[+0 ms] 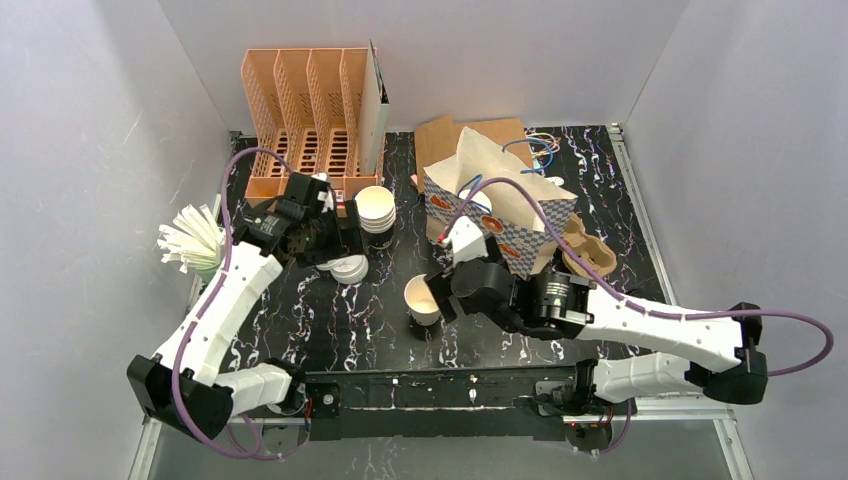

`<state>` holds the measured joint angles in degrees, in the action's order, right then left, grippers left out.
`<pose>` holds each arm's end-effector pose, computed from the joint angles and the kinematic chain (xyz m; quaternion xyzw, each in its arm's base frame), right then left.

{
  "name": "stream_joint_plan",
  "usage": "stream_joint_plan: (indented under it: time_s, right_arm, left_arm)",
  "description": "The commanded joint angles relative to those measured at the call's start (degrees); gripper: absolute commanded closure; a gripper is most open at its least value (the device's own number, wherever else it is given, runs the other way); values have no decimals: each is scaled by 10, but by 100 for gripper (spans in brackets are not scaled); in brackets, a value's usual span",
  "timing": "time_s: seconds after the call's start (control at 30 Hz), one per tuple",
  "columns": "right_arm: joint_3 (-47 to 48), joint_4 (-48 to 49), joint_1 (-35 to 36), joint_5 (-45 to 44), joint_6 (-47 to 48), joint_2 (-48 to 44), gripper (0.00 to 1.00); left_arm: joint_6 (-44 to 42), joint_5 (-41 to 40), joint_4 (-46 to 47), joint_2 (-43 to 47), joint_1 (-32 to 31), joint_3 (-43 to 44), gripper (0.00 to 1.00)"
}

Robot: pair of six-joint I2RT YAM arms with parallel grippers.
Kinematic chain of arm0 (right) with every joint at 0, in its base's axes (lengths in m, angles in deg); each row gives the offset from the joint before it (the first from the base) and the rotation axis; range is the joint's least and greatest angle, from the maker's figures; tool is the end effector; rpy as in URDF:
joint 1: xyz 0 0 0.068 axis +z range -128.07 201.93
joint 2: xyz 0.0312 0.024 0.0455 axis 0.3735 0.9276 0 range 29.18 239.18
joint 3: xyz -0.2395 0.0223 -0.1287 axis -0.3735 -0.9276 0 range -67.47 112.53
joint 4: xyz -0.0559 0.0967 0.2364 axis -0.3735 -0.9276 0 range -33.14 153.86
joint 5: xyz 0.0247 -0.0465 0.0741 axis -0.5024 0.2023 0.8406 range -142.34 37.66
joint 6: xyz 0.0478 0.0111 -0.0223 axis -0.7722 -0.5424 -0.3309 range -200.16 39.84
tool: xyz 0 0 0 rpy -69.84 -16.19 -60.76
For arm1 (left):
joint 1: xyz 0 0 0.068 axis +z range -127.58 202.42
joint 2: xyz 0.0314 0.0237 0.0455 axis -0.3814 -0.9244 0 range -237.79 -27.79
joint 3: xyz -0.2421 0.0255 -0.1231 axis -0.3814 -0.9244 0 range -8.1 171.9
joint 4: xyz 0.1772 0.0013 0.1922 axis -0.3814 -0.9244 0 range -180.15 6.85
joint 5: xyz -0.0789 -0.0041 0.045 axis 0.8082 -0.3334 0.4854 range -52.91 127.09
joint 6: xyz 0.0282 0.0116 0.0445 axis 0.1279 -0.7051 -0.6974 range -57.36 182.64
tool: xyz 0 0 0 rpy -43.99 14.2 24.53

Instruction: Pack the takeout coffee

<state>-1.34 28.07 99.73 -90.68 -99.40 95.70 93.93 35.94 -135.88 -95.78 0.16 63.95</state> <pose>0.0727 0.2323 0.3538 -0.2823 0.8074 0.1262 0.5026 0.2164 -0.0878 0.3531 -0.0771 0.9325 -0.1506 0.3192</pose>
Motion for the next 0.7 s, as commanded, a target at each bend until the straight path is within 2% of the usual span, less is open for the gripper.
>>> stream_joint_plan:
  time_s: [0.0, 0.1, 0.2, 0.27, 0.53, 0.67]
  right_arm:
    - [-4, -128, -16, -29, -208, -54, 2]
    - [-15, -193, -25, -44, -301, -67, 2]
    - [-21, -235, -35, -43, -344, -68, 2]
    - [-25, -237, -37, -36, -349, -65, 2]
    - [-46, -164, -48, 4, -314, -46, 3]
    - [-46, -134, -49, -2, -290, -30, 4]
  left_arm:
    - [5, 49, 30, 28, -41, -38, 9]
    - [12, 47, 52, 28, -78, -54, 8]
    - [13, 41, 68, 17, -112, -60, 7]
    - [10, 51, 84, 8, -130, -65, 7]
    - [-25, 83, 133, -34, -181, -80, 20]
    - [-25, 79, 161, -59, -201, -94, 29]
